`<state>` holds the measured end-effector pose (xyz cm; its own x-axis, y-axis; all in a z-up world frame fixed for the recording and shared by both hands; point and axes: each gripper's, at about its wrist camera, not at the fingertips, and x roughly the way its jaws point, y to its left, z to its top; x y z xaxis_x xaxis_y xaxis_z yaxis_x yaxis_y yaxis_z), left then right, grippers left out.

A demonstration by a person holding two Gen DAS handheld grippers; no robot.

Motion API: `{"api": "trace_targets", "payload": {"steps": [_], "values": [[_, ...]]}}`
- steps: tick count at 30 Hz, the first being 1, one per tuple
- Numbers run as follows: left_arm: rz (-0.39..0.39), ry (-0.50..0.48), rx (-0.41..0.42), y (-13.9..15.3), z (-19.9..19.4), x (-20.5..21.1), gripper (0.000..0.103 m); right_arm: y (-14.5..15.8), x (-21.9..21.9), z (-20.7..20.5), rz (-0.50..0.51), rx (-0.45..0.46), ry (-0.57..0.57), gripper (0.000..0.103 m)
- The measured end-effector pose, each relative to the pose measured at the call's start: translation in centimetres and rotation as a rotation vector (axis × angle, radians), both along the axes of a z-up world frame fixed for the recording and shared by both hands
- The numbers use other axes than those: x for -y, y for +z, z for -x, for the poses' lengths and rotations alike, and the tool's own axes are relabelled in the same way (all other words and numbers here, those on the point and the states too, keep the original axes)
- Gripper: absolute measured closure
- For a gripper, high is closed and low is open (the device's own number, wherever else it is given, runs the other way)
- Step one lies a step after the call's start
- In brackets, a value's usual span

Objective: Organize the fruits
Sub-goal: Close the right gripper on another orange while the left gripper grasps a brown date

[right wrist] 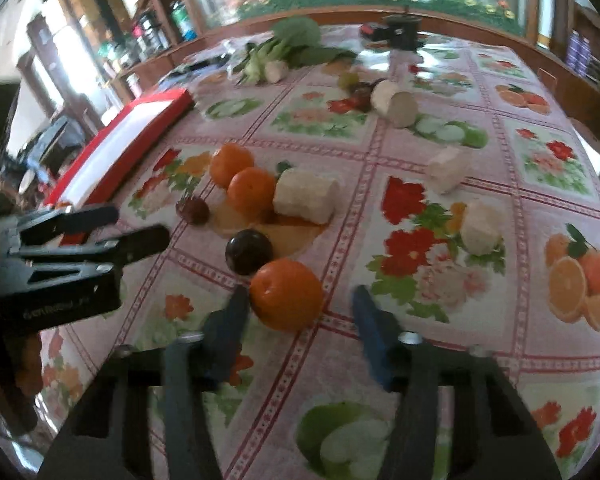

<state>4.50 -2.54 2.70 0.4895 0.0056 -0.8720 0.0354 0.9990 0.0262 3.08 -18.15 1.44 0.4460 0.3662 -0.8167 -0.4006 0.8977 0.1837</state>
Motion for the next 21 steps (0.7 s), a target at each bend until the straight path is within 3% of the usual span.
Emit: {"api": "trace_targets", "payload": {"steps": [8, 10, 14, 21], "values": [[0.034, -0.007, -0.013, -1.0, -2.2, 0.2, 0.03, -0.1, 0.1, 0.0, -0.014, 0.011, 0.004, 0.067], [0.067, -0.002, -0.031, -1.6, -2.7, 0.1, 0.038, -0.1, 0.3, 0.0, -0.025, 0.005, -0.001, 0.067], [0.057, -0.018, 0.01, -1.4, -2.4, 0.2, 0.071, -0.1, 0.3, 0.0, -0.034, 0.001, -0.008, 0.067], [0.133, -0.019, 0.012, -1.3, -1.9, -0.9, 0.071, 0.0, 0.0, 0.1, -0.02, 0.003, -0.022, 0.068]]}}
